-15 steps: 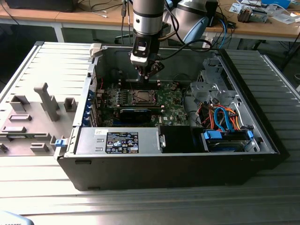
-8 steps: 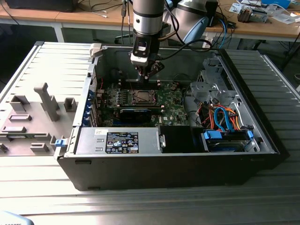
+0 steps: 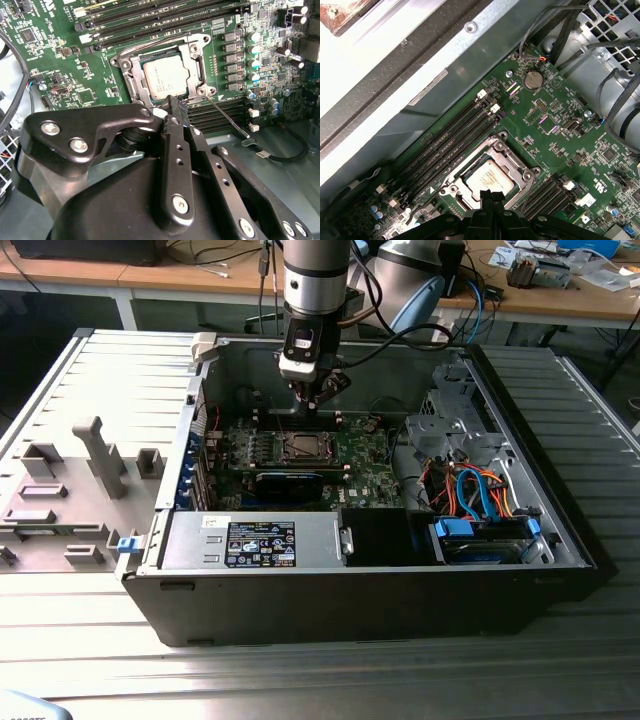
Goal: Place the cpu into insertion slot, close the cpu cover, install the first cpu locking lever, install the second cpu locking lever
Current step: 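Install the first cpu locking lever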
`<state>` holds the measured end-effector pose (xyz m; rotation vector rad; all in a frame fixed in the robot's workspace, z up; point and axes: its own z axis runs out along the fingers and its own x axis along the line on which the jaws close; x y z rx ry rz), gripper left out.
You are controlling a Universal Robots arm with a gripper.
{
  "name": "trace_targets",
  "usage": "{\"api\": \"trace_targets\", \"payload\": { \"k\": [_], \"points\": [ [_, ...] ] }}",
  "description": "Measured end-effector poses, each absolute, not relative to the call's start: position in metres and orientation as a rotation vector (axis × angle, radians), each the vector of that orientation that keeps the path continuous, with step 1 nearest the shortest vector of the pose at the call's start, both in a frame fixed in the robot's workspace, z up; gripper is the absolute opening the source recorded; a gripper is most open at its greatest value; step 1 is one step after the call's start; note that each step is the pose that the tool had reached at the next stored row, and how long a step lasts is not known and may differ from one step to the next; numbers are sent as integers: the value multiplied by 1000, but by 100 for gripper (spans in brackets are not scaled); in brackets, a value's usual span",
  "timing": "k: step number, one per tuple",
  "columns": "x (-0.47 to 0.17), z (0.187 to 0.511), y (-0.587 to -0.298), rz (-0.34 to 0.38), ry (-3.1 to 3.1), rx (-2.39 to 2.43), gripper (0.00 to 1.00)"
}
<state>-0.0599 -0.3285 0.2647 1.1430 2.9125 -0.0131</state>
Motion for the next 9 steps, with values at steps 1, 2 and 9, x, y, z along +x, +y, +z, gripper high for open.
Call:
{"api": "trace_targets", "payload": {
  "k": [1,2,9],
  "points": [
    [-60,265,-329,-13,2913,1142,11],
    [-60,265,-329,-13,2913,1141,11],
    [-60,265,-329,-13,2915,1136,11]
  ]
}}
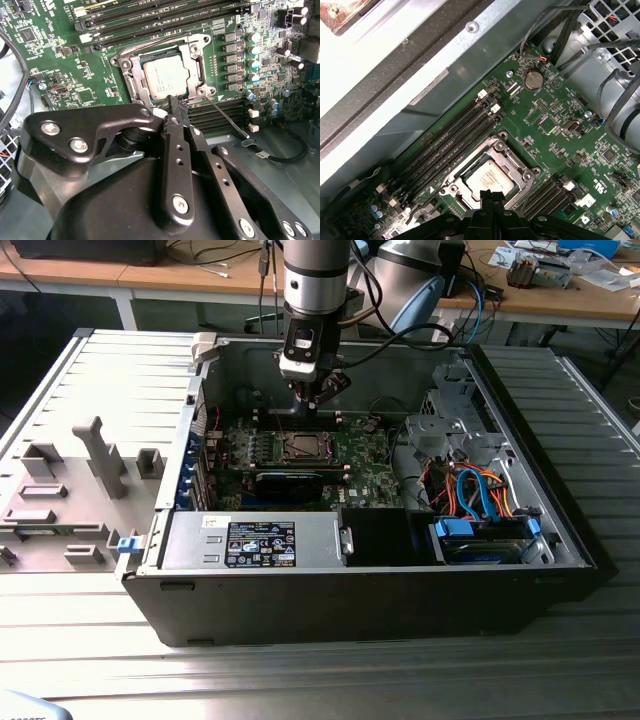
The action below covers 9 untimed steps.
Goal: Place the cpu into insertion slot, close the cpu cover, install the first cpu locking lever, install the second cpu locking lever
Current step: 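Install the first cpu locking lever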
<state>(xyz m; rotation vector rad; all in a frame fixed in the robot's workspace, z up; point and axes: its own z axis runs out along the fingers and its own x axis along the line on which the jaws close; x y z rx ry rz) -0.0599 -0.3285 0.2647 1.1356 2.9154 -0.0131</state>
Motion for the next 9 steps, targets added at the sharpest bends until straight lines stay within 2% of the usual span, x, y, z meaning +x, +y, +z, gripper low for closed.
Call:
{"api": "trace_targets", "payload": {
  "k": [9],
  "points": [
    [-60,265,-329,-13,2918,1127,11]
  ]
}}
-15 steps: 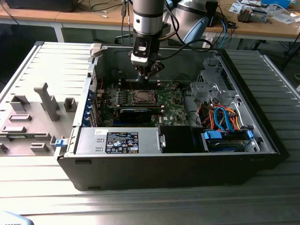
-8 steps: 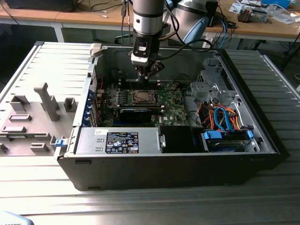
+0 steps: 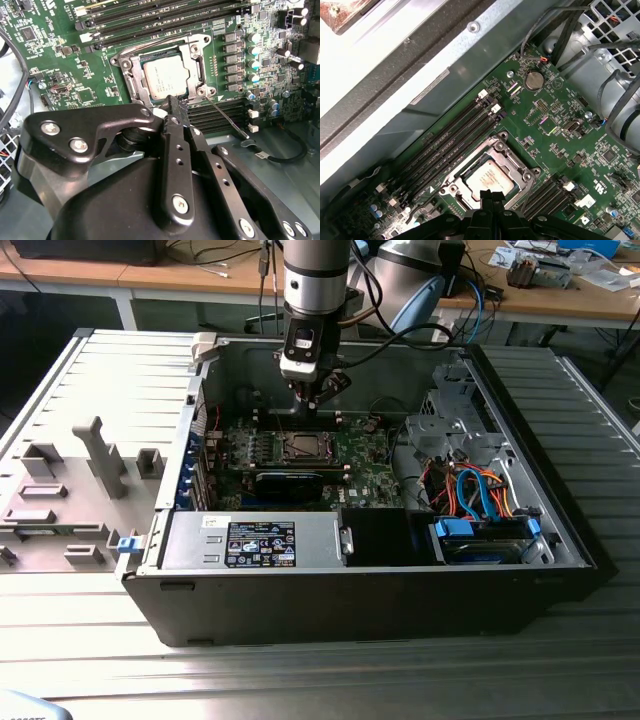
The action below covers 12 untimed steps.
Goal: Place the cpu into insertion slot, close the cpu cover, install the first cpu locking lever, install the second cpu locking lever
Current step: 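Install the first cpu locking lever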
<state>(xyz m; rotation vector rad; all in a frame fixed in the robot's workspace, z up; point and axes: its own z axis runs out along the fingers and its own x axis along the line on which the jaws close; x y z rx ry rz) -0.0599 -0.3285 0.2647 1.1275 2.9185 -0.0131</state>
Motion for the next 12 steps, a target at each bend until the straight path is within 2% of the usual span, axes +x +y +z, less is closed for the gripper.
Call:
{"api": "trace_targets", "payload": {
  "k": [12],
  "points": [
    [-60,265,-329,-13,2924,1112,11]
  ]
}}
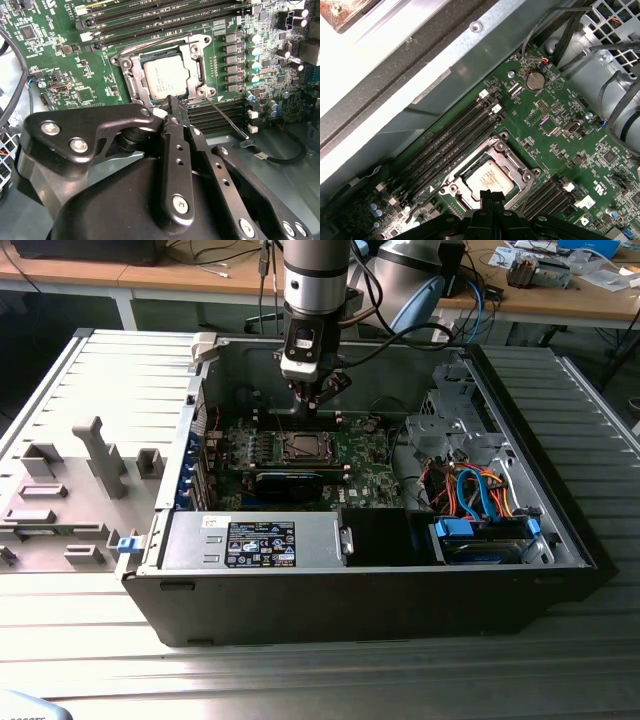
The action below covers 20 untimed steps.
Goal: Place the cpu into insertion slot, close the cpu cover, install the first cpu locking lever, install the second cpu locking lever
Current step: 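Install the first cpu locking lever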
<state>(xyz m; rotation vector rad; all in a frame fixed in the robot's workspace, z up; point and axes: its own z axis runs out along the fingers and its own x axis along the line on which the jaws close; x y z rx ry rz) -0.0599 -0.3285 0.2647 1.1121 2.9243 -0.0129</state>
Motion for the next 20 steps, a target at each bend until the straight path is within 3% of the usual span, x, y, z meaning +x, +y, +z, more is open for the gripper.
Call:
{"api": "trace_targets", "payload": {
  "k": [20],
  "points": [
    [-60,265,-329,-13,2935,1082,11]
  ]
}}
